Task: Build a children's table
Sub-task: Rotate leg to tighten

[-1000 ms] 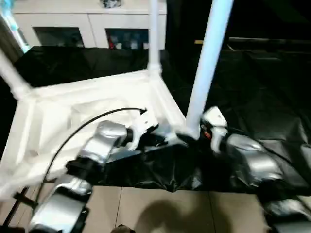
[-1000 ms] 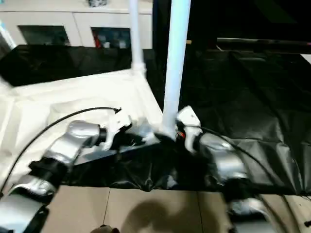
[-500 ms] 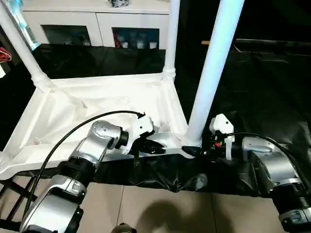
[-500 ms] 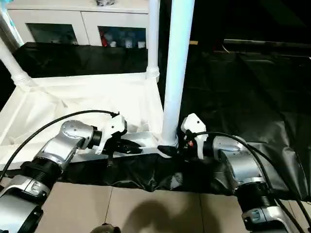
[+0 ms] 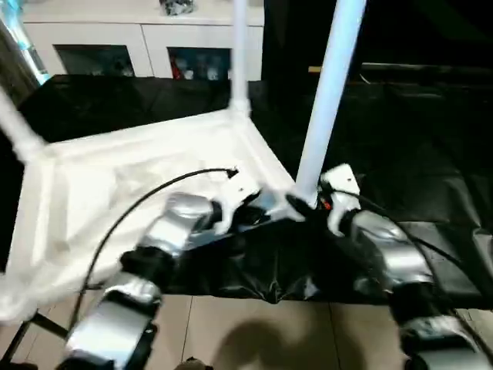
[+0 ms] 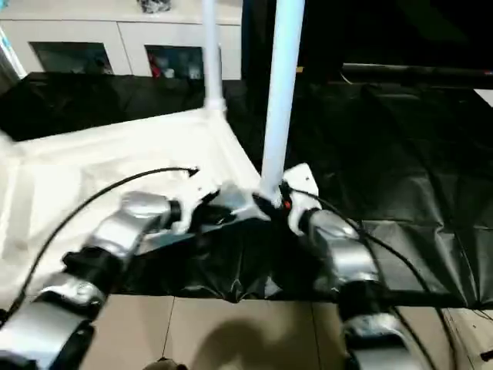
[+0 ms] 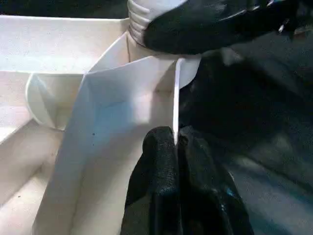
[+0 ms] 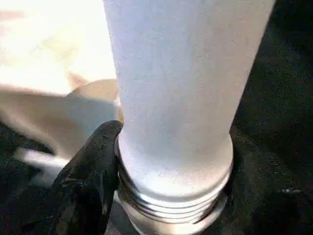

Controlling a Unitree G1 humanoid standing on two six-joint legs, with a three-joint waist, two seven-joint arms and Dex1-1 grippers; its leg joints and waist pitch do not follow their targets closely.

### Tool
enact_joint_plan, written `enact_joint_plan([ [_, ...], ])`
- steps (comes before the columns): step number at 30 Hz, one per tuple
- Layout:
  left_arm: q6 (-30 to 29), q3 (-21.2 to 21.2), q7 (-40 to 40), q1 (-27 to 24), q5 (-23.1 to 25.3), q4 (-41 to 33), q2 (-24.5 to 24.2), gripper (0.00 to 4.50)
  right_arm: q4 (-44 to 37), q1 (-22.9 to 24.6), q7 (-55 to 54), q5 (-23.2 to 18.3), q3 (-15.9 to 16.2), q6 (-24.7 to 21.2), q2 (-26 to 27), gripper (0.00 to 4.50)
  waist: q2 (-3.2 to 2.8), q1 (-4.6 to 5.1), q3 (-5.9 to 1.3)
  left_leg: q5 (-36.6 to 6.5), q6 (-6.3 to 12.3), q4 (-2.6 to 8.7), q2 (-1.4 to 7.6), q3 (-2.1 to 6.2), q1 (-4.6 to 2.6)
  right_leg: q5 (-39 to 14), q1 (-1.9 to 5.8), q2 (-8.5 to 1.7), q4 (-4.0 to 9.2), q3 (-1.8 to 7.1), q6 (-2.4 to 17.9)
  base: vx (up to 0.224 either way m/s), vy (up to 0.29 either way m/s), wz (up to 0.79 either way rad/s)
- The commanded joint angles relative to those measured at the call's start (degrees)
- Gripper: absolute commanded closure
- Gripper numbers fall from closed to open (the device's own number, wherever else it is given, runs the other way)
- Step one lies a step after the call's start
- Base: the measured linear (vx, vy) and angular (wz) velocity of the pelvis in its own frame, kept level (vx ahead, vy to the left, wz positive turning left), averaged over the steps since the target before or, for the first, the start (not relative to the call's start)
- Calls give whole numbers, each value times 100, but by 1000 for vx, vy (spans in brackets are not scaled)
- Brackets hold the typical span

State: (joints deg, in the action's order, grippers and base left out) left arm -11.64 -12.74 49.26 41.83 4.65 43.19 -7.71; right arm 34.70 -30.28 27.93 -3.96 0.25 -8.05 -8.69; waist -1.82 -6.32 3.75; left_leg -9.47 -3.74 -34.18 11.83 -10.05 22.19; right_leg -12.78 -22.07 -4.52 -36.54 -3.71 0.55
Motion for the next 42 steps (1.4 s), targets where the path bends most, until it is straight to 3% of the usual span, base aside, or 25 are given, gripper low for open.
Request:
enact_joint_plan([
  [1,82,65,-318,281,-221,-147,499,450,287,-82,-192,73,382,25,520,172,85,14,-479,-479,265,343,106,30,-93,77,273,-371,401,245,1372,0,0,0],
  [2,83,61,-420,297,-218,-167,611,450,473,-239,-412,135,368,170,692,172,54,20,-488,-486,268,341,112,32,-101,172,267,-377,392,244,1395,0,0,0],
  [7,195,-12,-207,237,-207,-255,626,450,492,-325,-267,156,369,499,745,172,51,13,-495,-436,371,329,108,34,-88,482,292,-367,369,242,1414,0,0,0],
  [8,211,-56,-36,183,-237,-328,583,450,406,-298,-72,7,296,509,730,117,45,11,-493,-439,403,328,107,33,-89,517,294,-367,370,240,1422,0,0,0],
  [15,217,-97,509,-60,-386,-636,306,450,-109,12,827,-87,473,484,198,59,60,-4,-488,-490,512,323,121,34,-80,513,310,-368,370,235,1454,0,0,0],
  [21,376,-199,1292,-247,-483,-883,-64,450,-740,376,2097,-318,634,353,-509,59,44,-41,-456,-809,452,344,140,30,-100,44,295,-364,428,241,1411,0,0,0],
  [29,424,-285,2011,-365,-506,-1066,-472,450,-1260,629,3349,-598,771,95,-1181,59,57,-92,-466,-716,512,333,149,30,-80,115,291,-370,401,236,1457,0,0,0],
  [30,433,-291,2149,-371,-514,-1074,-568,450,-1359,661,3576,-654,817,13,-1311,90,54,-86,-469,-704,528,332,151,30,-78,118,279,-368,397,231,1472,0,0,0],
  [34,438,-309,2338,-397,-507,-1096,-680,450,-1501,717,3896,-678,926,-114,-1468,103,68,-109,-461,-724,529,331,159,25,-87,-78,260,-378,413,232,1457,0,0,0],
  [42,407,-358,2413,-462,-541,-1188,-729,450,-1504,751,4105,-404,1220,0,-1644,170,95,-171,-465,-675,485,332,161,26,-91,-154,253,-386,407,238,1409,0,0,0],
])
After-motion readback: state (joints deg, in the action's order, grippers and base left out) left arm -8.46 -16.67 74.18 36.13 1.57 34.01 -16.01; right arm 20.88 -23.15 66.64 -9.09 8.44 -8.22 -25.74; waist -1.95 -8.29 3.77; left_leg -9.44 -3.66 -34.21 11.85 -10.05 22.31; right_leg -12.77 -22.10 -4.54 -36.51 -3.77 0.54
